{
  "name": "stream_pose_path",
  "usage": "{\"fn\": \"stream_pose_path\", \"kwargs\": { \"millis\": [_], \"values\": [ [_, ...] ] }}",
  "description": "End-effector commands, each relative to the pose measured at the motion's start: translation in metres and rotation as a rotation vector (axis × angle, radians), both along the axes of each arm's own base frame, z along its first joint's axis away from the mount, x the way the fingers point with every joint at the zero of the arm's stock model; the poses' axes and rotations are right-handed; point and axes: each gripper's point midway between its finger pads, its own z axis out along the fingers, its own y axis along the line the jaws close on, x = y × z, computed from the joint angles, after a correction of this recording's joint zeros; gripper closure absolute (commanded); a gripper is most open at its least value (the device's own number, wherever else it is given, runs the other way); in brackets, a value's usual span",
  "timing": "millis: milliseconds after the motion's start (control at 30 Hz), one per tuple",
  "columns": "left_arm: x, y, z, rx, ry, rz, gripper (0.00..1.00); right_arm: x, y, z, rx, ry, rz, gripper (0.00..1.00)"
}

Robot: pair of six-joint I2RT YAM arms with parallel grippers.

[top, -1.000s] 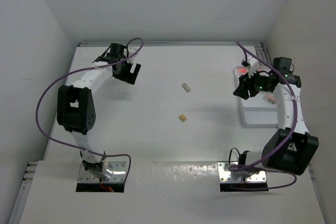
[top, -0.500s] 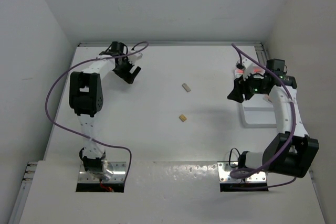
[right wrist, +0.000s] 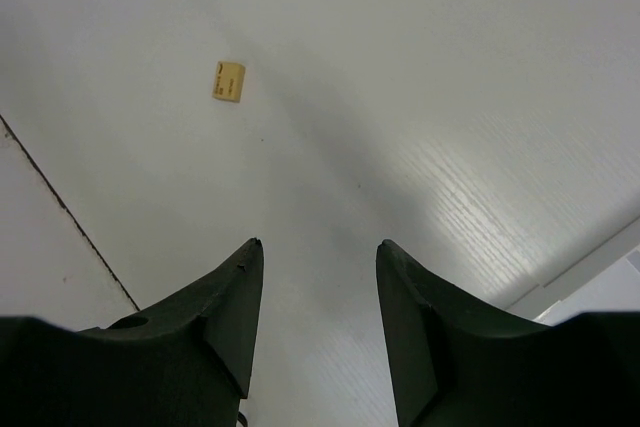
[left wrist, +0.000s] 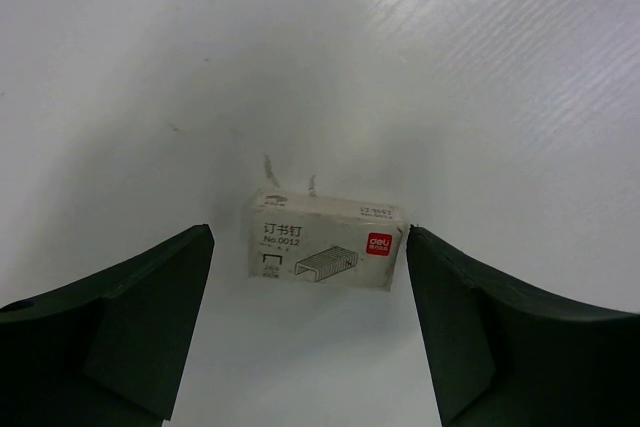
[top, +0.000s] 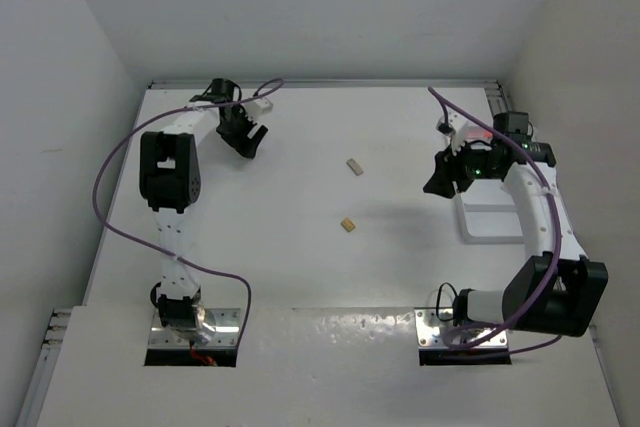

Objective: Sort the stationery into containers
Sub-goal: Pick up the stationery from the center of the board.

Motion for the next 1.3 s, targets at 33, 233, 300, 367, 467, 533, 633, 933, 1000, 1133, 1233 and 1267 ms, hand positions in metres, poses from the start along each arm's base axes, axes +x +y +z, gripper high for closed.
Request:
{"fn": "stream_pose_path", "kwargs": {
  "millis": [33, 233, 300, 367, 467, 533, 633, 933, 1000, 1133, 1233, 1267],
  "values": [
    [0.003, -0.006, 0.004, -0.050, 0.003, -0.042, 0.20, 0.003, 0.005, 0.007, 0.022, -0.011, 0.015, 0.51],
    [-0.001, -0.004, -0.003, -0.061, 0.021, -0.012, 0.35, 0.004, 0.009, 0.010, 0.049, 0.000, 0.001, 0.52],
    [-0.004, -0.006, 0.003, -0.086, 0.013, -0.007, 0.45, 0.007, 0.015, 0.013, 0.094, 0.012, -0.028, 0.52],
    [-0.009, -0.009, 0.011, -0.105, -0.007, -0.005, 0.54, 0.004, 0.027, 0.016, 0.175, 0.064, -0.086, 0.52],
    [-0.024, -0.021, 0.019, -0.171, -0.003, -0.018, 0.59, 0.006, 0.048, 0.015, 0.264, 0.079, -0.123, 0.52],
    [-0.031, -0.039, 0.048, -0.251, -0.042, -0.061, 0.60, 0.009, 0.063, 0.016, 0.349, 0.126, -0.187, 0.53],
    [-0.060, -0.073, 0.093, -0.425, -0.072, -0.121, 0.61, 0.014, 0.094, 0.028, 0.445, 0.163, -0.223, 0.53],
    [-0.140, -0.158, 0.190, -0.598, -0.207, -0.310, 0.62, 0.058, 0.144, 0.050, 0.679, 0.369, -0.342, 0.50],
    [-0.154, -0.173, 0.191, -0.594, -0.202, -0.346, 0.62, 0.069, 0.154, 0.055, 0.696, 0.385, -0.343, 0.49],
    [-0.181, -0.200, 0.205, -0.613, -0.204, -0.423, 0.62, 0.078, 0.181, 0.075, 0.688, 0.353, -0.281, 0.42],
    [-0.193, -0.214, 0.212, -0.606, -0.216, -0.469, 0.62, 0.079, 0.194, 0.078, 0.672, 0.345, -0.252, 0.33],
    [-0.195, -0.217, 0.213, -0.599, -0.225, -0.478, 0.62, 0.078, 0.197, 0.078, 0.666, 0.345, -0.246, 0.32]
  ]
}}
